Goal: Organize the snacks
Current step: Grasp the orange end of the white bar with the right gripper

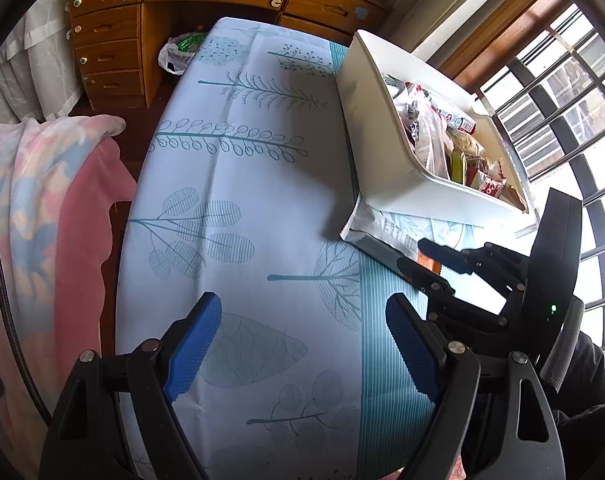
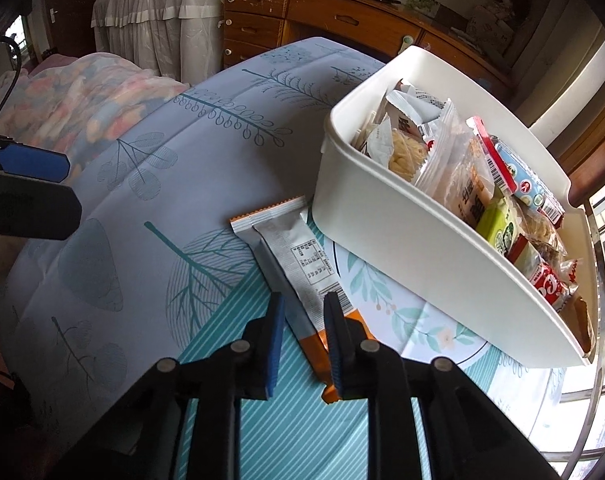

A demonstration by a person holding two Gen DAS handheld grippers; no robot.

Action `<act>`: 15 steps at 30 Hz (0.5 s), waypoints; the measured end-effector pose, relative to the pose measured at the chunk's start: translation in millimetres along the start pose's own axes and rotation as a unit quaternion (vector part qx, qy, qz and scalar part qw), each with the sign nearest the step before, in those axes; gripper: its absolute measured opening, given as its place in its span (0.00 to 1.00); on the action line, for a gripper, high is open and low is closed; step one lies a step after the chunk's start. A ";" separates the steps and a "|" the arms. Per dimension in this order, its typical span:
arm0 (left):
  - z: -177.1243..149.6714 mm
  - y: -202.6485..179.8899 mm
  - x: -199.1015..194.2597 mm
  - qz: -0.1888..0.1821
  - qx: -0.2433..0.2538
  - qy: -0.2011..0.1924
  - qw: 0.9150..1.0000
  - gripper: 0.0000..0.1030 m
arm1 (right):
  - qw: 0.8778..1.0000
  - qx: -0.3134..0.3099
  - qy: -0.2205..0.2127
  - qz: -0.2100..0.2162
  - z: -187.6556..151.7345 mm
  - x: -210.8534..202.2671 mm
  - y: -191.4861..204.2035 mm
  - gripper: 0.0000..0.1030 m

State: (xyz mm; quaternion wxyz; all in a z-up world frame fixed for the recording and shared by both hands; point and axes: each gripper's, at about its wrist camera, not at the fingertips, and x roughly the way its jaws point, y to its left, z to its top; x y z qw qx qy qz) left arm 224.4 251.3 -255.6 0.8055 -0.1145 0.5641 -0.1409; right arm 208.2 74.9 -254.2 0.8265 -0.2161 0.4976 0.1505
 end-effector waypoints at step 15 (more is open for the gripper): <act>-25.4 -5.7 6.1 0.005 -0.012 0.008 1.000 0.81 | 1.000 0.006 -0.005 0.012 -3.9 21.2 -14.6 0.48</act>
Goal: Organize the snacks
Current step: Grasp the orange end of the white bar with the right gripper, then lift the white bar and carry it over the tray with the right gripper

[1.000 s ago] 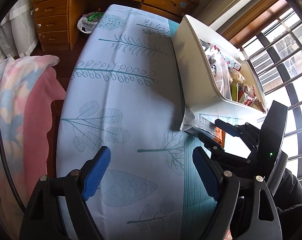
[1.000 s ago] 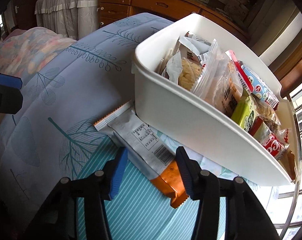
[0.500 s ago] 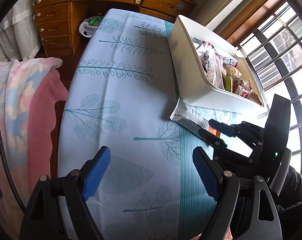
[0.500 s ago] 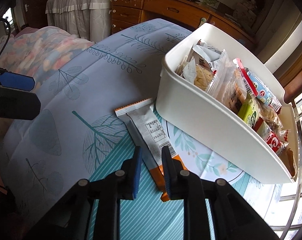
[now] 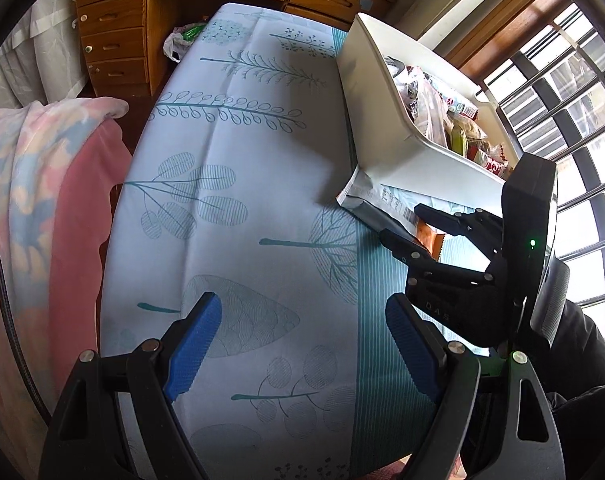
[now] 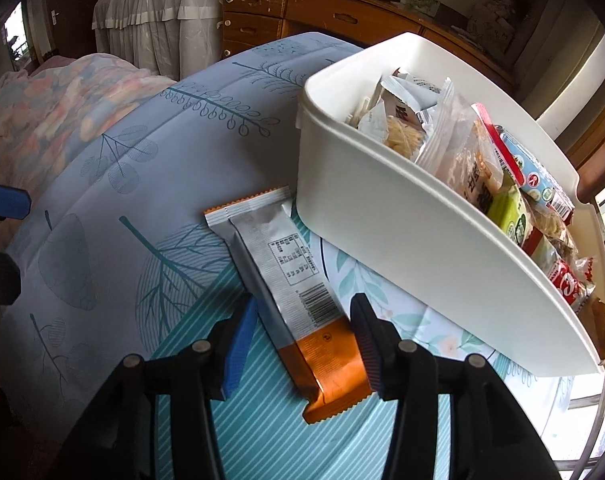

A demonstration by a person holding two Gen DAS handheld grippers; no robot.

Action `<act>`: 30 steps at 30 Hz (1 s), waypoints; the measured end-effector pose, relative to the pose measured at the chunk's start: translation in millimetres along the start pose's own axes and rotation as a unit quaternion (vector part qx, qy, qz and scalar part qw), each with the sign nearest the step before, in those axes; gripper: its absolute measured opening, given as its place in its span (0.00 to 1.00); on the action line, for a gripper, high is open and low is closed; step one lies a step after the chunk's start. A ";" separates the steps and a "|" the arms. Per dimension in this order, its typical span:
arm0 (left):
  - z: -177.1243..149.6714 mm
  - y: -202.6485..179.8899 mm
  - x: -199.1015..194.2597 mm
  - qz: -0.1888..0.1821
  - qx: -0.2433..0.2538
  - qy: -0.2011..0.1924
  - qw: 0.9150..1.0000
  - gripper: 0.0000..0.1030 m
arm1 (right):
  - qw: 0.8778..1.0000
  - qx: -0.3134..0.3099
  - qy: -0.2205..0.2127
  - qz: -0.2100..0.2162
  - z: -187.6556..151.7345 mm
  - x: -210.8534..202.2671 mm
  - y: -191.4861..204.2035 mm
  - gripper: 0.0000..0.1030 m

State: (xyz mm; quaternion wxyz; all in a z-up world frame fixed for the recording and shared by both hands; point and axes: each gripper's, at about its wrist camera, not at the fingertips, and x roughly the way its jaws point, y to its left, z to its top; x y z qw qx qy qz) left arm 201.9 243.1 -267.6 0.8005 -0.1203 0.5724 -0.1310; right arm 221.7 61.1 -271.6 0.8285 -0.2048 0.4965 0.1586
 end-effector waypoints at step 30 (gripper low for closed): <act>20.8 -79.7 -99.0 0.042 0.009 -0.095 0.995 0.81 | 0.987 0.110 -0.049 0.111 -28.6 -94.8 -30.4 0.35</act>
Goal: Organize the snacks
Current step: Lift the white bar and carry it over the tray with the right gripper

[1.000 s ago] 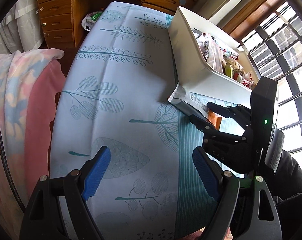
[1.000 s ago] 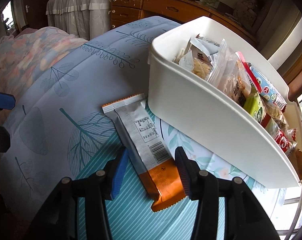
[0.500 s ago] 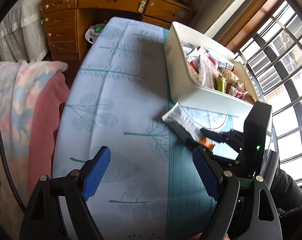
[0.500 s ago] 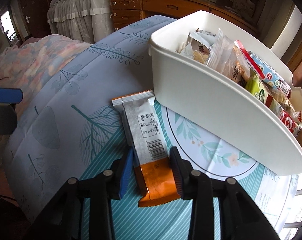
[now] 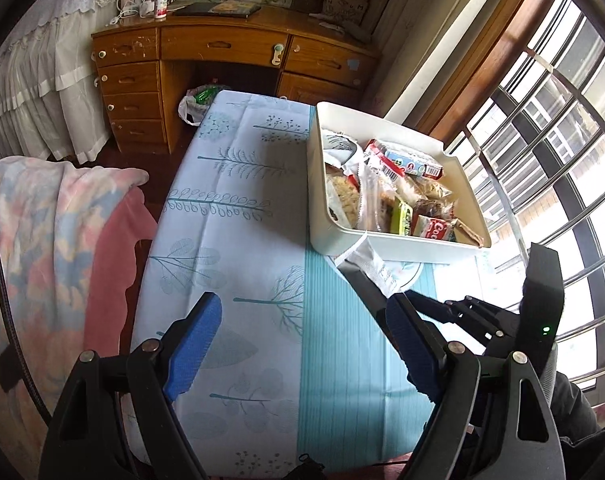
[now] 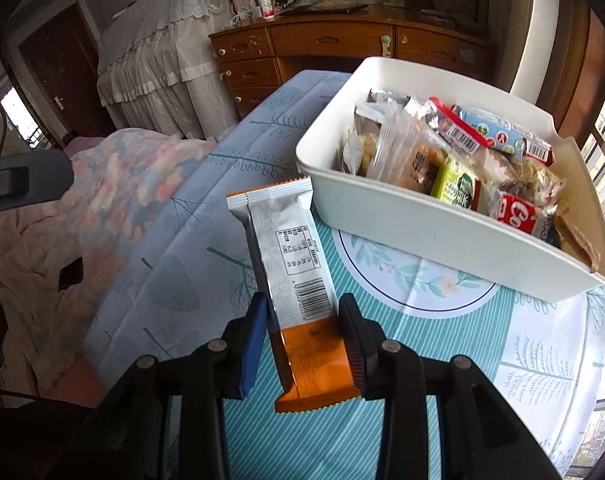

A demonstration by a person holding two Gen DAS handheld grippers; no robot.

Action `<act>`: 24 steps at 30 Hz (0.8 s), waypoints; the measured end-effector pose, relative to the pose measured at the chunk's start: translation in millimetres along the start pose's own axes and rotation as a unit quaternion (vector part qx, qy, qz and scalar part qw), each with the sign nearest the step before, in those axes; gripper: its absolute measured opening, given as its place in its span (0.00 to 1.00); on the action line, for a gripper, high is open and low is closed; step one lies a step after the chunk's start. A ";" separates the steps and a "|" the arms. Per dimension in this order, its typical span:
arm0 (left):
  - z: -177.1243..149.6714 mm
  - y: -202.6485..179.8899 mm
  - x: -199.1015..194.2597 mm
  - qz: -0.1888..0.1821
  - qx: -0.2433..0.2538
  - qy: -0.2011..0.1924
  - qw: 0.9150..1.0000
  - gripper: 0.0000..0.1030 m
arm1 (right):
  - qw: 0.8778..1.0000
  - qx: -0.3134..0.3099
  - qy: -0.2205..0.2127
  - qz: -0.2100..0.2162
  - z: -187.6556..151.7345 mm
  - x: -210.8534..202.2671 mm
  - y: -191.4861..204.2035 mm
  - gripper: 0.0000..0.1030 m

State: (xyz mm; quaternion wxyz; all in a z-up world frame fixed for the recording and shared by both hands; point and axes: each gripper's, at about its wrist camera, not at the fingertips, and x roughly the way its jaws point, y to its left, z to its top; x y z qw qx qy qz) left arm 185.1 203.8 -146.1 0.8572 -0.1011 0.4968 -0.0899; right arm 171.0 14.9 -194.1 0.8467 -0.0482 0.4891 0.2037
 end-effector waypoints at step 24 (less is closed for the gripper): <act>39.1 -124.0 -11.5 0.060 0.004 0.005 0.998 0.81 | 0.990 -0.075 -0.115 -0.042 76.3 -55.5 -101.2 0.36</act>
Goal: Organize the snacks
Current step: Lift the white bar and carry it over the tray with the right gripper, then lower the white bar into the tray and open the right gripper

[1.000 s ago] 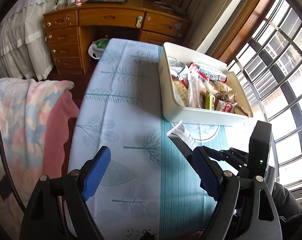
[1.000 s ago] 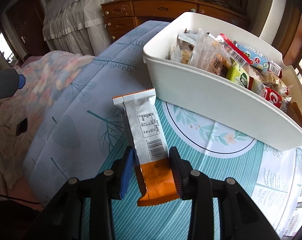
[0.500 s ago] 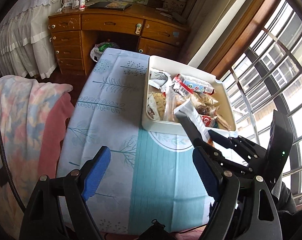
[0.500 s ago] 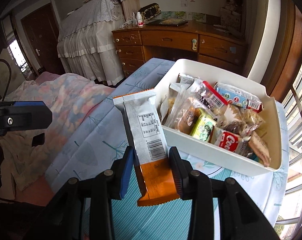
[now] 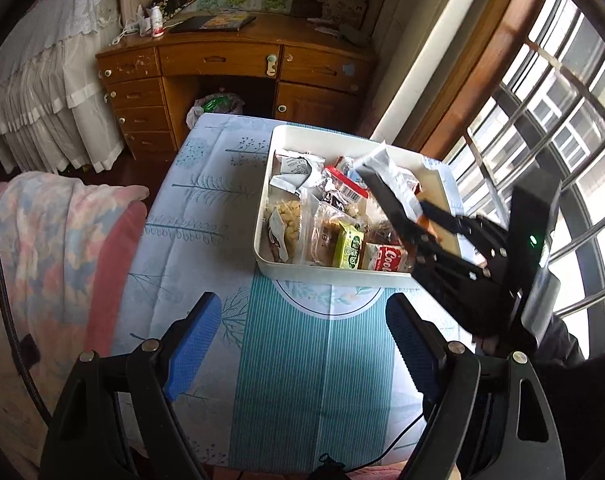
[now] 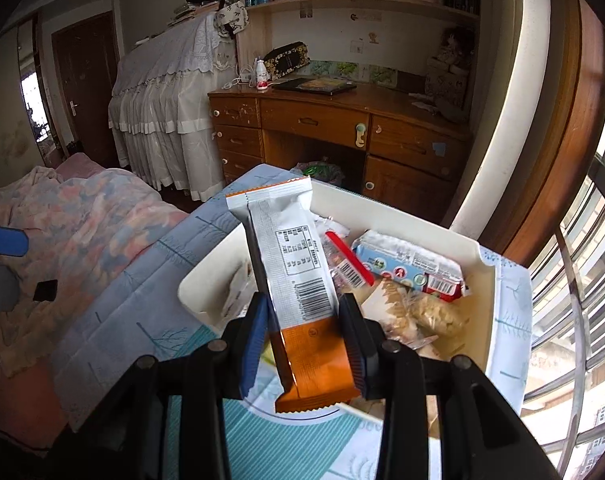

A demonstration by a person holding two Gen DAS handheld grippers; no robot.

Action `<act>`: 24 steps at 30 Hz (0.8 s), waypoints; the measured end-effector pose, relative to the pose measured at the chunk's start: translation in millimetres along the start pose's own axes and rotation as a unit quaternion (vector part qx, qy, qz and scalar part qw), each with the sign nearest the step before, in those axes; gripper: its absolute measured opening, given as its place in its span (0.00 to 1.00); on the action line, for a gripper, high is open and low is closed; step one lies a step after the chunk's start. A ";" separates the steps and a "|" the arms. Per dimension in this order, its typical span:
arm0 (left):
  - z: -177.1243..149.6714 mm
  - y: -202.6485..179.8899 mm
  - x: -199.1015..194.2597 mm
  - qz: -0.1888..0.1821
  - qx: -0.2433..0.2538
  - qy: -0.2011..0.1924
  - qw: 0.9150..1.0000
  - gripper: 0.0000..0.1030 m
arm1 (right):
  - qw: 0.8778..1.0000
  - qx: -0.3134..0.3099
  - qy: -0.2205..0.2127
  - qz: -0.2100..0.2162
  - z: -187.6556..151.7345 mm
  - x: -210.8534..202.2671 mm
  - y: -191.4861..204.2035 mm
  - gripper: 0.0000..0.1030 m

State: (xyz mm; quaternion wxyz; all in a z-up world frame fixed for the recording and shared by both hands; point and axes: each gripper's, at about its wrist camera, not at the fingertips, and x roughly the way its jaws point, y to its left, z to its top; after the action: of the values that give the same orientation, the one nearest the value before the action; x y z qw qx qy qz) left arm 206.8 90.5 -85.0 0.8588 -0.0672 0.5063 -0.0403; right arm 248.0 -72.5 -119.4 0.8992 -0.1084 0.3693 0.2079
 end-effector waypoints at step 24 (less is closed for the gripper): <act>-15.7 0.9 -39.3 0.046 0.056 -0.053 0.996 0.81 | 0.991 -0.030 -0.041 -0.128 -0.6 7.8 -1.0 0.51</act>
State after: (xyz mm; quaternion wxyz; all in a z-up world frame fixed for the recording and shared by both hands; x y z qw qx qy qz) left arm 174.0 95.6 -58.7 0.8877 0.0025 0.4596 -0.0256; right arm 253.1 -71.3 -125.4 0.9290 -0.1732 0.3092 0.1068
